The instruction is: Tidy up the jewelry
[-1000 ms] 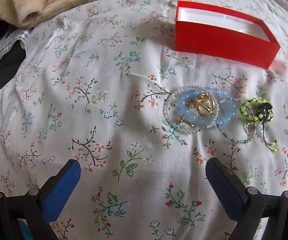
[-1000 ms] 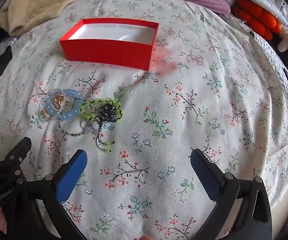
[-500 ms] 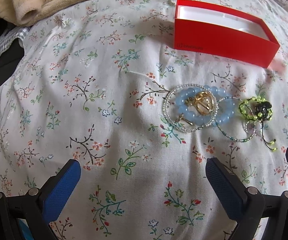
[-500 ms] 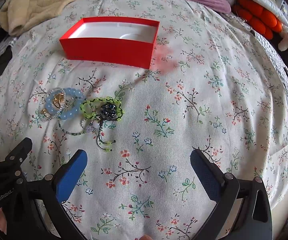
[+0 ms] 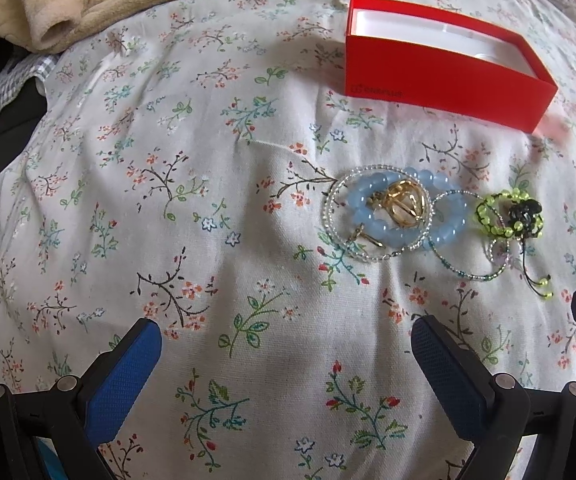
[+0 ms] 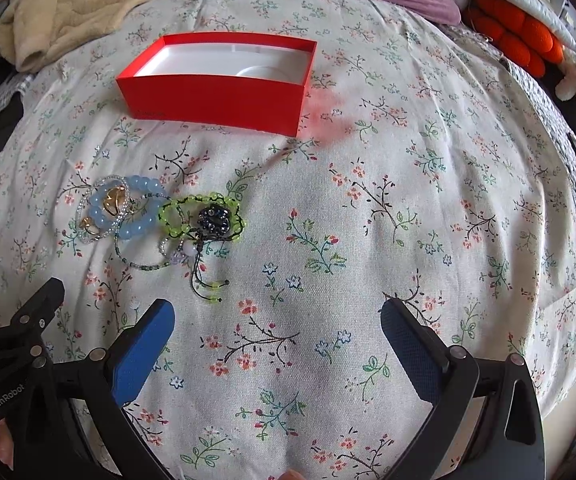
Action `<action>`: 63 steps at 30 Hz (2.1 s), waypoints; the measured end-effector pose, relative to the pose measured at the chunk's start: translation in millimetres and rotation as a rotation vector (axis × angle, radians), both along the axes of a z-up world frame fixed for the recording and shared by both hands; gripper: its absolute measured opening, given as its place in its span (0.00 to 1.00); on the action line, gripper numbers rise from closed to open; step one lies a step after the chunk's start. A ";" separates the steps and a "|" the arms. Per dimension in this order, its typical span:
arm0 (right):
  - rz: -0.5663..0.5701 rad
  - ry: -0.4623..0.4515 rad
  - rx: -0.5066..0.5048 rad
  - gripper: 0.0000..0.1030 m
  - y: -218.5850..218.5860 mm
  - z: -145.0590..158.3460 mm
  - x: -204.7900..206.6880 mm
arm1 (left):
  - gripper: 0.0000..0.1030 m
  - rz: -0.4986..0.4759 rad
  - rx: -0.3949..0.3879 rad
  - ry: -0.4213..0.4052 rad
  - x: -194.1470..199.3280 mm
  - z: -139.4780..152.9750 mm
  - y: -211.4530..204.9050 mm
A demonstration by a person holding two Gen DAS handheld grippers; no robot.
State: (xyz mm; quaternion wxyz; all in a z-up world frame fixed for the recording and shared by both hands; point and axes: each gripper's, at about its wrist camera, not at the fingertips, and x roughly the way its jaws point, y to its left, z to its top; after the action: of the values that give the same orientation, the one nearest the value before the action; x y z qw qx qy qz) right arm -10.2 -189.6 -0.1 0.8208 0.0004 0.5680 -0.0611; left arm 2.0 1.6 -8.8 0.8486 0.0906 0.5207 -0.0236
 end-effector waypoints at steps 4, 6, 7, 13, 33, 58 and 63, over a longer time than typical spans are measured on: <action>-0.001 -0.001 0.000 1.00 -0.2 0.1 0.0 | 0.99 -0.002 -0.001 0.001 -0.1 0.4 0.3; -0.003 -0.001 0.001 1.00 -0.3 -0.1 -0.1 | 0.99 -0.001 0.000 0.001 0.1 0.6 0.1; -0.004 -0.002 0.002 1.00 -0.5 0.1 0.1 | 0.99 0.001 -0.001 0.001 0.2 0.8 0.1; -0.009 -0.001 0.005 1.00 -1.8 0.5 0.2 | 0.99 0.002 -0.003 0.002 0.9 1.4 0.9; -0.011 -0.003 0.005 1.00 -2.9 1.4 0.2 | 0.99 -0.001 -0.002 0.001 0.7 1.4 -0.2; 0.054 0.018 0.088 1.00 -13.3 41.2 27.4 | 0.99 -0.123 -0.139 0.116 42.4 30.7 13.8; 0.073 0.093 0.168 1.00 -15.2 34.9 48.8 | 0.95 -0.119 -0.200 0.153 62.6 20.3 18.5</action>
State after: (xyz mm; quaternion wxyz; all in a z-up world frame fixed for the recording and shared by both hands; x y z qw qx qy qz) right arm 38.6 -204.8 34.8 0.7921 0.0458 0.6084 0.0169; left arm 64.6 20.2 11.4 0.8083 0.0344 0.5727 -0.1322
